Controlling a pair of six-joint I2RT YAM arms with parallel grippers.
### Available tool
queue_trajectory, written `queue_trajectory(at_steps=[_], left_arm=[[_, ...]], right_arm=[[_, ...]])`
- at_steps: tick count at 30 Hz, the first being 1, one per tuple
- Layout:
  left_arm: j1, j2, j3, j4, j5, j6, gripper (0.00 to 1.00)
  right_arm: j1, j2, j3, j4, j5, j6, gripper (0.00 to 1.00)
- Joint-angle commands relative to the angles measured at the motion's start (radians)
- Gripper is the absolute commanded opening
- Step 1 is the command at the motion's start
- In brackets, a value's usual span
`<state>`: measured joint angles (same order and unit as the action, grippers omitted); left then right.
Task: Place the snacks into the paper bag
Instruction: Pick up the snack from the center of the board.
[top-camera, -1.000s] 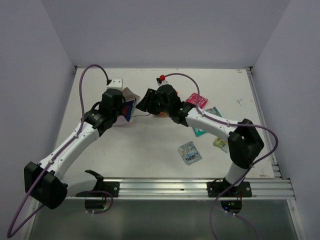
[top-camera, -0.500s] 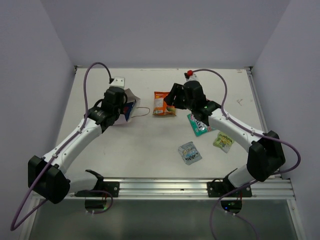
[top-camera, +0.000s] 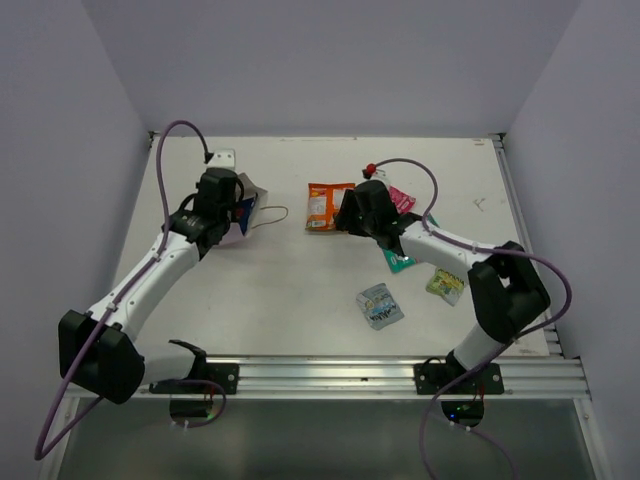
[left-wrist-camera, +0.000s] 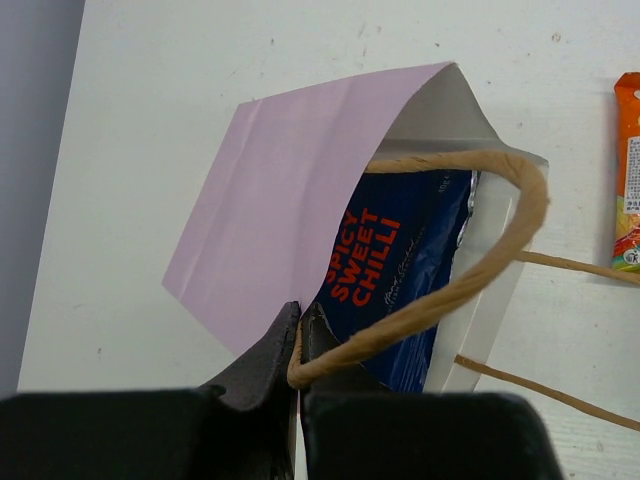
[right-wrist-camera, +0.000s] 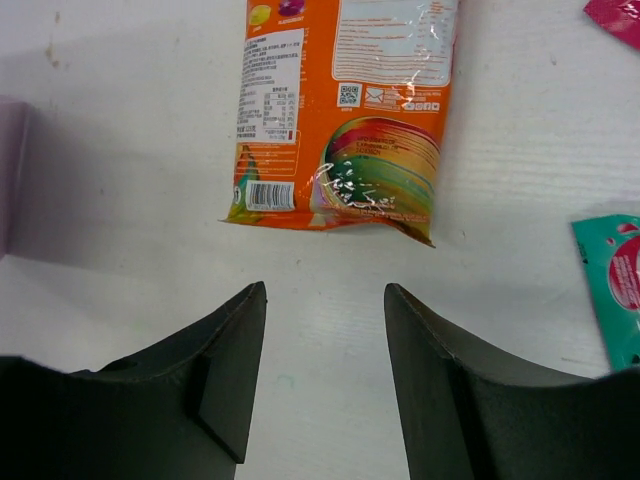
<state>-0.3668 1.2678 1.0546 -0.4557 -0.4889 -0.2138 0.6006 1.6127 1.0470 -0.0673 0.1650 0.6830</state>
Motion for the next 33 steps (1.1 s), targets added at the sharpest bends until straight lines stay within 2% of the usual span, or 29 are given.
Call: queue_trajectory(at_steps=[1, 7, 11, 14, 18, 21, 24, 30, 33], left_arm=[[0.017, -0.042, -0.033, 0.074, 0.007, 0.014, 0.00], [0.039, -0.054, -0.059, 0.089, 0.026, 0.011, 0.00], [0.055, -0.061, -0.061, 0.091, 0.041, 0.011, 0.00], [0.061, -0.062, -0.064, 0.091, 0.041, 0.013, 0.00], [0.066, -0.065, -0.064, 0.094, 0.042, 0.013, 0.00], [0.068, -0.062, -0.064, 0.095, 0.052, 0.013, 0.00], [0.069, -0.059, -0.062, 0.094, 0.058, 0.013, 0.00], [0.072, -0.059, -0.064, 0.091, 0.052, 0.011, 0.00], [0.074, -0.061, -0.065, 0.092, 0.046, 0.013, 0.00]], right_arm=[[0.019, 0.094, 0.100, 0.087, 0.053, -0.029, 0.54], [0.019, 0.248, 0.270, 0.090, 0.074, -0.209, 0.45], [0.018, 0.349, 0.367, 0.071, 0.138, -0.287, 0.45], [0.016, 0.424, 0.421, 0.021, 0.149, -0.295, 0.45], [0.022, 0.484, 0.383, 0.000, 0.099, -0.249, 0.45], [0.037, 0.484, 0.299, -0.011, 0.074, -0.197, 0.43], [0.126, 0.448, 0.214, -0.012, 0.099, -0.149, 0.43], [0.293, 0.363, 0.170, -0.086, 0.096, -0.030, 0.47], [0.309, 0.280, 0.174, -0.069, 0.088, -0.034, 0.50]])
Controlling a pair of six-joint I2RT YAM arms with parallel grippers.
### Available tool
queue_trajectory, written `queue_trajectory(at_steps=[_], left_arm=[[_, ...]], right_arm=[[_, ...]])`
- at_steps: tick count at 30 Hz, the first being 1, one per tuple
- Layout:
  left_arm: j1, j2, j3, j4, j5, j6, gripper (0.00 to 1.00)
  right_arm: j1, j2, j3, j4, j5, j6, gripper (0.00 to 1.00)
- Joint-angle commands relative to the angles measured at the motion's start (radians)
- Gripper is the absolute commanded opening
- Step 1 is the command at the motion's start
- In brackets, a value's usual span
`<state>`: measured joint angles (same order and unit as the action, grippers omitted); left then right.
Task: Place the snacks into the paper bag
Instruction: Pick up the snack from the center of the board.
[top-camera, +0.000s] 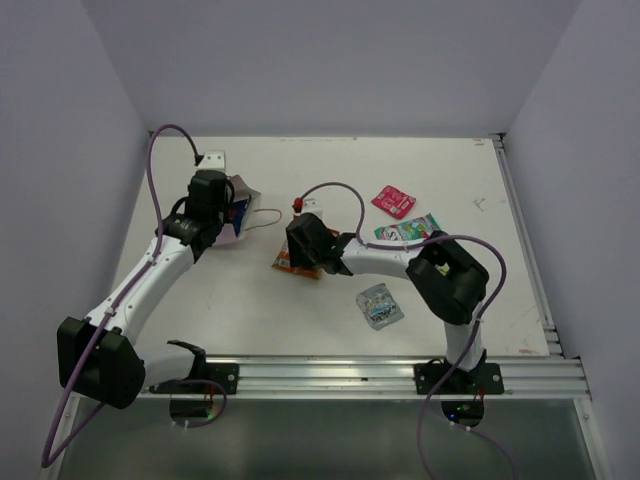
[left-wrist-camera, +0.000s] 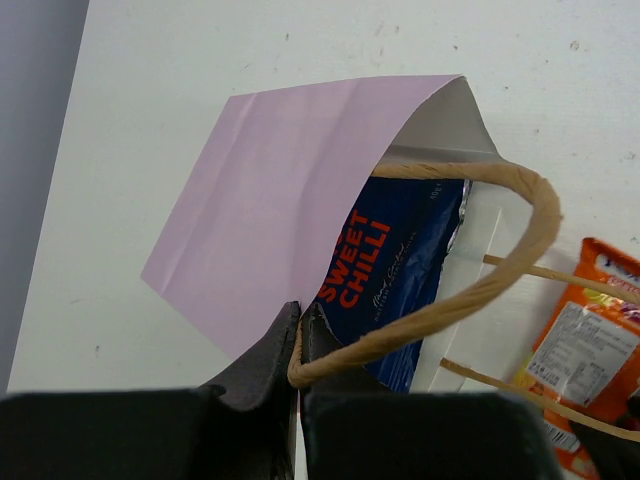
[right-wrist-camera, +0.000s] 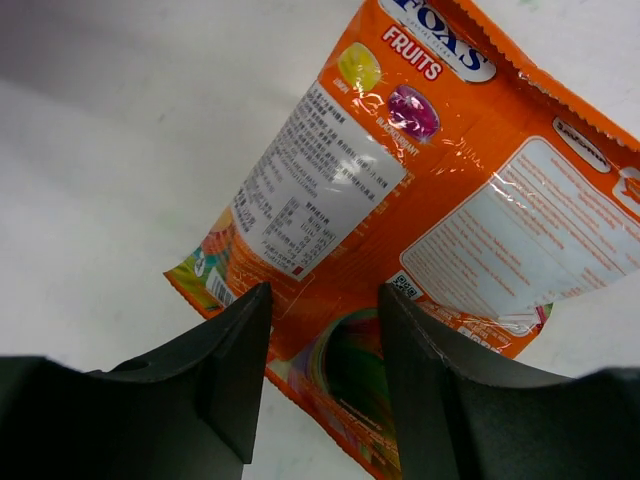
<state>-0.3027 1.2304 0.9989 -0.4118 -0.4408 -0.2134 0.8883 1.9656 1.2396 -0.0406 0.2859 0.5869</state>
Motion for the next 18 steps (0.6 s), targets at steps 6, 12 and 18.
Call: queue_trajectory(at_steps=[6, 12, 18], left_arm=[[0.010, -0.026, -0.011, 0.048, -0.007, 0.012, 0.00], [0.010, -0.028, -0.013, 0.048, -0.010, 0.012, 0.00], [0.011, -0.029, -0.013, 0.048, -0.007, 0.014, 0.00]], right_arm=[[0.000, -0.162, 0.095, -0.150, -0.060, -0.186, 0.53], [-0.057, -0.148, 0.110, -0.188, -0.214, -0.456, 0.53], [-0.058, -0.062, 0.093, -0.162, -0.358, -0.668, 0.57]])
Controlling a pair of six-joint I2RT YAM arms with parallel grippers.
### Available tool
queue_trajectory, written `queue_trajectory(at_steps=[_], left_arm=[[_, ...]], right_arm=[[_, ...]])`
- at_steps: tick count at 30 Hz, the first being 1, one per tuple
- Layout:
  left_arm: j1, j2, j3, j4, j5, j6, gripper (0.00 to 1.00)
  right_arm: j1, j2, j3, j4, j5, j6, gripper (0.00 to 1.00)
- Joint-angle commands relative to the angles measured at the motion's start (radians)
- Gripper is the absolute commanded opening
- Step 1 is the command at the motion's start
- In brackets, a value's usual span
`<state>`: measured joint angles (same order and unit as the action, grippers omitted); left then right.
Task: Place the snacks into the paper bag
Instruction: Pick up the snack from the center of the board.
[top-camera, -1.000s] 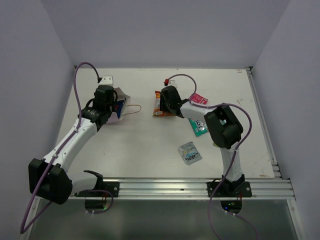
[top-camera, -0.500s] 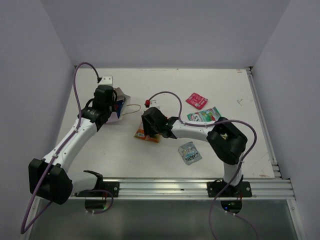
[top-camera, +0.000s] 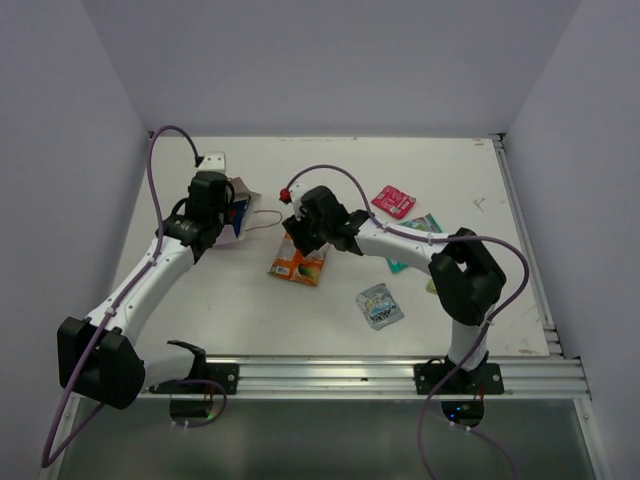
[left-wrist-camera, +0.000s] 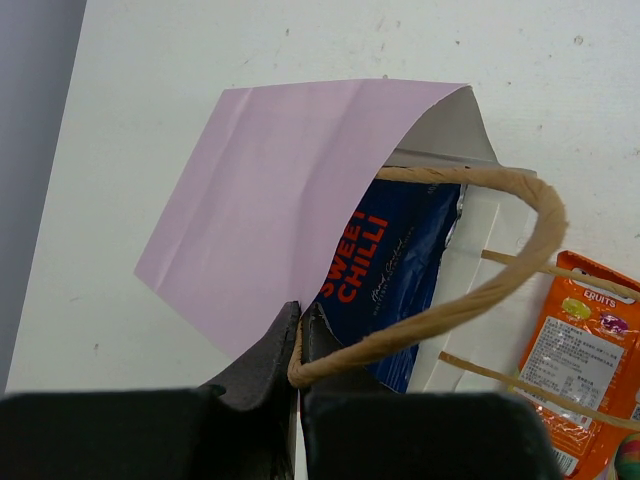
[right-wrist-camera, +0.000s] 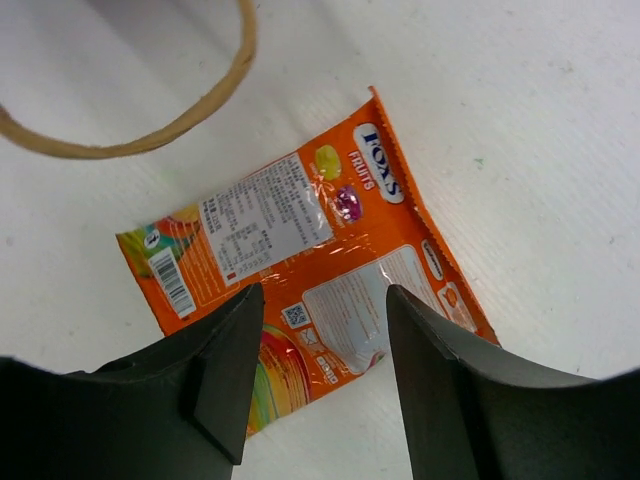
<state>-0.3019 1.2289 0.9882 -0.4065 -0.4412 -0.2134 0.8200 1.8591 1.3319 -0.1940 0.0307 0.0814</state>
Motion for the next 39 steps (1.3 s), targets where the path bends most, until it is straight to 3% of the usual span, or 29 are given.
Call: queue_trajectory(at_steps=[1, 4, 11, 16, 22, 26, 29, 32, 34, 39], left_arm=[[0.010, -0.028, -0.003, 0.043, -0.007, 0.014, 0.00], [0.010, -0.028, -0.003, 0.043, -0.010, 0.012, 0.00], [0.010, -0.028, -0.003, 0.046, -0.011, 0.016, 0.00], [0.010, -0.026, -0.003, 0.046, -0.016, 0.016, 0.00], [0.010, -0.028, -0.008, 0.046, -0.019, 0.016, 0.00], [0.010, -0.029, -0.010, 0.044, -0.019, 0.016, 0.00], [0.010, -0.031, -0.010, 0.047, -0.016, 0.016, 0.00], [0.012, -0.028, -0.011, 0.048, -0.011, 0.014, 0.00], [0.010, -0.028, -0.010, 0.048, -0.010, 0.016, 0.00], [0.010, -0.026, -0.008, 0.051, -0.001, 0.016, 0.00]], right_arm=[[0.010, 0.066, 0.003, -0.002, -0.075, -0.166, 0.56], [0.010, 0.129, 0.010, -0.033, -0.039, -0.141, 0.56], [0.051, -0.001, -0.169, -0.087, 0.222, 0.294, 0.51], [0.134, -0.141, -0.278, -0.110, 0.215, 0.533, 0.53], [0.200, -0.267, -0.278, -0.087, 0.100, 0.548, 0.58], [0.147, -0.380, -0.312, -0.119, 0.208, 0.555, 0.65], [0.059, -0.475, -0.413, -0.084, 0.189, 0.636, 0.69], [0.005, -0.564, -0.545, 0.004, 0.158, 0.750, 0.74], [0.001, -0.609, -0.623, 0.054, 0.166, 0.825, 0.82], [0.001, -0.638, -0.767, 0.247, 0.124, 0.972, 0.89]])
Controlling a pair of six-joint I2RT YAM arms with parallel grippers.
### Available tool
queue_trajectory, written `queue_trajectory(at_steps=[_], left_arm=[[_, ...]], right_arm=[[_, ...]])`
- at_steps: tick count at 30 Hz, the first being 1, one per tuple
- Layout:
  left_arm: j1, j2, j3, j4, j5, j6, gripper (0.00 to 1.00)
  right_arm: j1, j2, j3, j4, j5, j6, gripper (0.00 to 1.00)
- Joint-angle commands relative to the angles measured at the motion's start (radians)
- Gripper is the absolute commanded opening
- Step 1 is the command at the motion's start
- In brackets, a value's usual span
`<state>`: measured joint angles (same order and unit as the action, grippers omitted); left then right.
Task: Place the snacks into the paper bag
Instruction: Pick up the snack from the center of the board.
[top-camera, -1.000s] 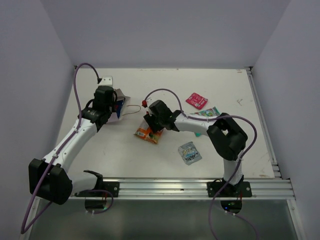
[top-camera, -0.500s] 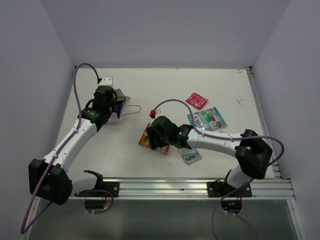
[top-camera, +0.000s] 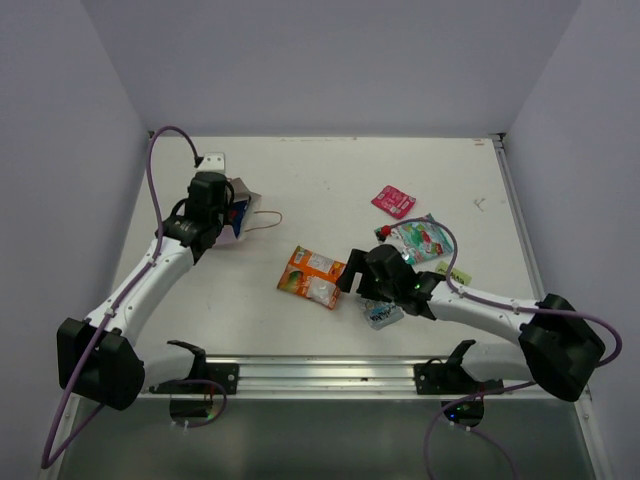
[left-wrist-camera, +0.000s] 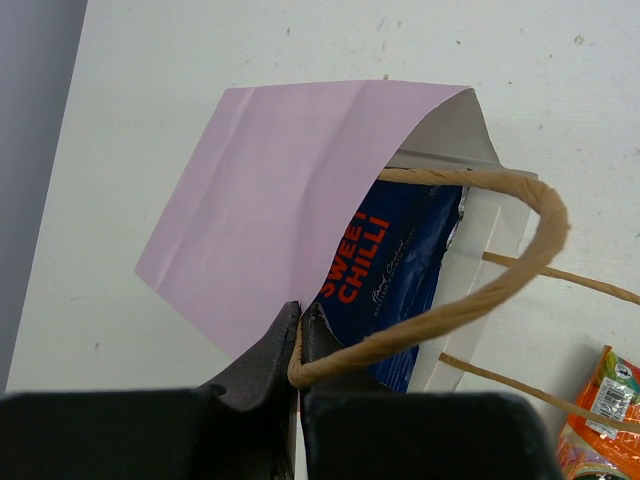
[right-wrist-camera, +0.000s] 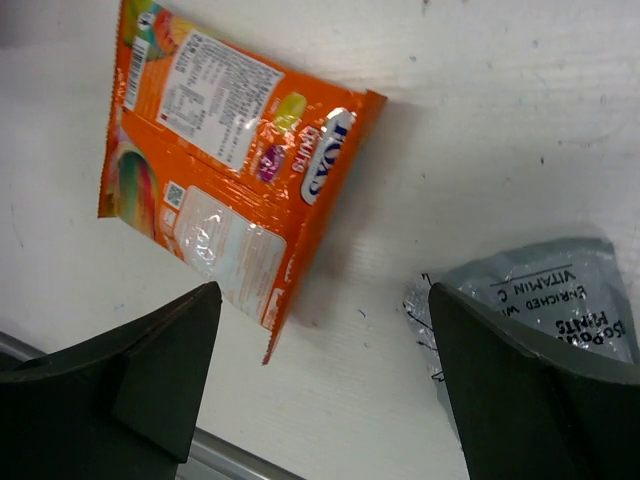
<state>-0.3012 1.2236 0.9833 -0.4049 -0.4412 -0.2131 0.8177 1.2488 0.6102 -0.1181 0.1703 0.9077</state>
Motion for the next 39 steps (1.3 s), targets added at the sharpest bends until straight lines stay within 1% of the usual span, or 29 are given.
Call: queue_trajectory(at_steps=[1, 5, 6, 10, 15, 18, 21, 22, 23, 24, 25, 26, 28, 29, 30, 32, 35, 39], left_arm=[[0.010, -0.021, -0.005, 0.049, 0.001, 0.014, 0.00], [0.010, -0.021, -0.003, 0.046, 0.004, 0.015, 0.00], [0.010, -0.021, -0.003, 0.046, 0.004, 0.015, 0.00], [0.010, -0.022, -0.005, 0.048, 0.001, 0.015, 0.00], [0.010, -0.022, -0.005, 0.046, -0.001, 0.018, 0.00], [0.010, -0.021, -0.006, 0.046, -0.002, 0.017, 0.00], [0.010, -0.024, -0.005, 0.048, -0.004, 0.017, 0.00], [0.010, -0.024, -0.005, 0.046, -0.004, 0.018, 0.00], [0.010, -0.026, -0.005, 0.048, -0.004, 0.020, 0.00], [0.010, -0.024, -0.005, 0.048, -0.004, 0.020, 0.00], [0.010, -0.024, -0.006, 0.049, -0.002, 0.020, 0.00], [0.010, -0.024, -0.006, 0.049, -0.001, 0.021, 0.00], [0.010, -0.024, -0.008, 0.051, 0.006, 0.023, 0.00], [0.010, -0.024, -0.009, 0.051, 0.007, 0.029, 0.00], [0.010, -0.024, -0.009, 0.052, 0.009, 0.032, 0.00], [0.010, -0.022, -0.009, 0.054, 0.009, 0.037, 0.00], [0.010, -0.024, -0.008, 0.055, 0.018, 0.040, 0.00], [0.010, -0.029, -0.011, 0.061, 0.025, 0.044, 0.00]], right_arm=[[0.003, -0.026, -0.076, 0.195, -0.017, 0.181, 0.90], [0.000, 0.036, -0.127, 0.322, -0.026, 0.218, 0.94], [-0.003, 0.055, -0.136, 0.392, -0.034, 0.224, 0.94], [-0.011, 0.149, -0.168, 0.567, -0.104, 0.252, 0.91], [-0.015, 0.289, -0.165, 0.667, -0.138, 0.276, 0.85], [-0.017, 0.337, -0.165, 0.673, -0.140, 0.293, 0.83], [-0.026, 0.405, -0.176, 0.686, -0.140, 0.312, 0.71], [-0.032, 0.443, -0.182, 0.689, -0.135, 0.313, 0.62], [-0.035, 0.461, -0.187, 0.696, -0.135, 0.316, 0.57], [-0.041, 0.483, -0.194, 0.745, -0.150, 0.318, 0.51], [-0.057, 0.507, -0.213, 0.780, -0.164, 0.326, 0.44], [-0.063, 0.544, -0.219, 0.813, -0.169, 0.330, 0.30], [-0.083, 0.578, -0.236, 0.921, -0.227, 0.332, 0.16], [-0.087, 0.596, -0.242, 0.960, -0.245, 0.330, 0.05], [-0.091, 0.600, -0.247, 1.027, -0.265, 0.327, 0.01], [-0.101, 0.589, -0.248, 1.060, -0.305, 0.316, 0.00], [-0.104, 0.523, -0.237, 1.060, -0.342, 0.286, 0.00], [-0.111, 0.399, -0.225, 1.049, -0.385, 0.266, 0.00]])
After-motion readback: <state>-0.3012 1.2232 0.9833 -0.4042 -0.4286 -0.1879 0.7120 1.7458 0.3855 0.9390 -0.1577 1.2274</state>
